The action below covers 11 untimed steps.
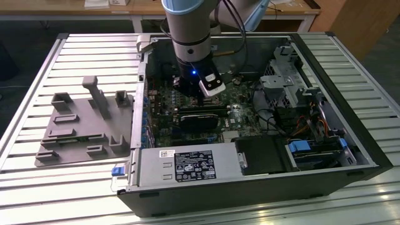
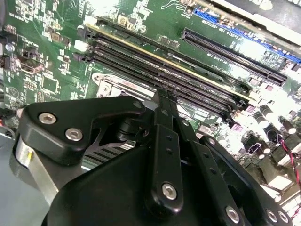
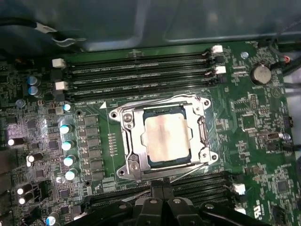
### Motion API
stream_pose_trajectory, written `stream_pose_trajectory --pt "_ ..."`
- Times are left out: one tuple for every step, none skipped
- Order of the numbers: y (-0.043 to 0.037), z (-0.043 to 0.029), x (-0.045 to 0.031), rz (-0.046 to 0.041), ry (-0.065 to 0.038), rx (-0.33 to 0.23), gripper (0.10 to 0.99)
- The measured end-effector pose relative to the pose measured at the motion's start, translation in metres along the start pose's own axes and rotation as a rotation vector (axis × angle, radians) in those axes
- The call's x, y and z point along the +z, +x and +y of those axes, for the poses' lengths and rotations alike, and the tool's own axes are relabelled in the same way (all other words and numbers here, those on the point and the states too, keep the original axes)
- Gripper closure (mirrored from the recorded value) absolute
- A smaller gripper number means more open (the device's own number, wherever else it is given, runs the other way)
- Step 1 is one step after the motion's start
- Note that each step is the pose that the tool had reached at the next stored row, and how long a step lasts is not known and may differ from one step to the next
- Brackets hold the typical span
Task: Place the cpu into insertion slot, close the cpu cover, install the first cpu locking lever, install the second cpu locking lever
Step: 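Install the second cpu locking lever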
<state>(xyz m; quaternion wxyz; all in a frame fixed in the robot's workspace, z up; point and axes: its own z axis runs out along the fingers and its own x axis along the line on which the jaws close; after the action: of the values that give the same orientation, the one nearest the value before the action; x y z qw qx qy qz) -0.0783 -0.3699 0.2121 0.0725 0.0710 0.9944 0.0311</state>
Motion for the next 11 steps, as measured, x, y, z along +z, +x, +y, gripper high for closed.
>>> stream_pose_trajectory --pt "0.0002 -0.0003 0.0005 0.0007 -0.002 -0.006 0.984" --pt "0.0004 -0.0007 0.0011 0.0014 -0.006 -0.011 0.984" --pt "0.0006 -0.0011 0.0016 0.0021 -0.009 -0.016 0.984" --pt "0.0009 -0.0015 0.0021 0.0028 -0.013 -0.020 0.984" --pt "0.0011 -0.0020 0.0026 0.0036 -0.017 -0.023 0.984" --pt "0.0013 -0.0024 0.0031 0.0044 -0.021 -0.026 0.984" --pt "0.0014 -0.0029 0.0035 0.0052 -0.026 -0.029 0.984" --pt "0.0016 -0.0036 0.0040 0.0059 -0.030 -0.032 0.984" --pt "0.0016 -0.0045 0.0044 0.0065 -0.033 -0.034 0.984" --pt "0.0017 -0.0055 0.0048 0.0068 -0.036 -0.036 0.984" --pt "0.0018 -0.0077 0.0053 0.0077 -0.040 -0.039 0.984"
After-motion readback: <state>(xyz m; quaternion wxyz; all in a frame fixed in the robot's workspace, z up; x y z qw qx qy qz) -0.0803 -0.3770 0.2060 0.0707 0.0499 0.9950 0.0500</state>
